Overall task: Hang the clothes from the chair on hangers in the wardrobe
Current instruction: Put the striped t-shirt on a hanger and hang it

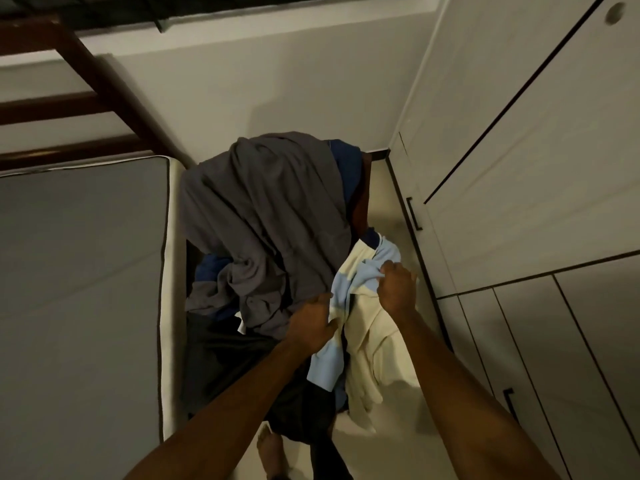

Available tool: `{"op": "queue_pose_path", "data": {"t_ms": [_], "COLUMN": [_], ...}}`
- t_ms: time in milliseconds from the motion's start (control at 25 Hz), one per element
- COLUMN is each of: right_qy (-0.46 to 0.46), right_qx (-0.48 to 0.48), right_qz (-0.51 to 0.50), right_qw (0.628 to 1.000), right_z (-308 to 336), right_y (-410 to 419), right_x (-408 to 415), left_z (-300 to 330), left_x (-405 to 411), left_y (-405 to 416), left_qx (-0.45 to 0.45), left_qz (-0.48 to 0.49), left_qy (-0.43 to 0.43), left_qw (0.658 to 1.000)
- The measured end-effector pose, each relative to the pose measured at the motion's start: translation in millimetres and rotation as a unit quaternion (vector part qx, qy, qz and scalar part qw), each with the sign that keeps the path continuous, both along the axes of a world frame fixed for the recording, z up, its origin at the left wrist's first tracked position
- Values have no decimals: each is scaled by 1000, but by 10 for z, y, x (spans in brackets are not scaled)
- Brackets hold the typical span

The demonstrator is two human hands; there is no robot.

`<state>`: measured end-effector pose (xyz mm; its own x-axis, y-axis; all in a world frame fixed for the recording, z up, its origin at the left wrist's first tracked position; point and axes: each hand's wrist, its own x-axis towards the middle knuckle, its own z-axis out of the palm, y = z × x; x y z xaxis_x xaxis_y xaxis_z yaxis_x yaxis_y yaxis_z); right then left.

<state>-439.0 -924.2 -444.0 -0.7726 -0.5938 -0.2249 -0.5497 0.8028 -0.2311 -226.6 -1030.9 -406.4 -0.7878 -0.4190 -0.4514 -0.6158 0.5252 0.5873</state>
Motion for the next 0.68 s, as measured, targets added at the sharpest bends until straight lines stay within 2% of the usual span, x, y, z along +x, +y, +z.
{"op": "queue_pose_path", "data": {"t_ms": [120, 240, 360, 520, 680], "right_qy": [-43, -114, -142, -176, -214], "right_qx": [-116, -186, -271, -334, -393], "right_qz": [-5, -31, -39, -1, -30], "right_qw": [992, 975, 951, 926, 894], "right_z": [188, 570, 1096, 1746, 2188], "right_y": [229, 427, 520, 570, 632], "right_x": [-17, -5, -6, 152, 261], "left_z": [112, 272, 475, 881, 1315], "left_x": [-137, -266, -503, -747, -772], "left_y": [54, 104, 101, 226, 192], "left_qx": [20, 47, 25, 5, -2], "left_qz": [5, 30, 10, -10, 16], "left_qy": [14, 43, 69, 179, 262], "left_qw": [1000, 998, 997, 984, 965]}}
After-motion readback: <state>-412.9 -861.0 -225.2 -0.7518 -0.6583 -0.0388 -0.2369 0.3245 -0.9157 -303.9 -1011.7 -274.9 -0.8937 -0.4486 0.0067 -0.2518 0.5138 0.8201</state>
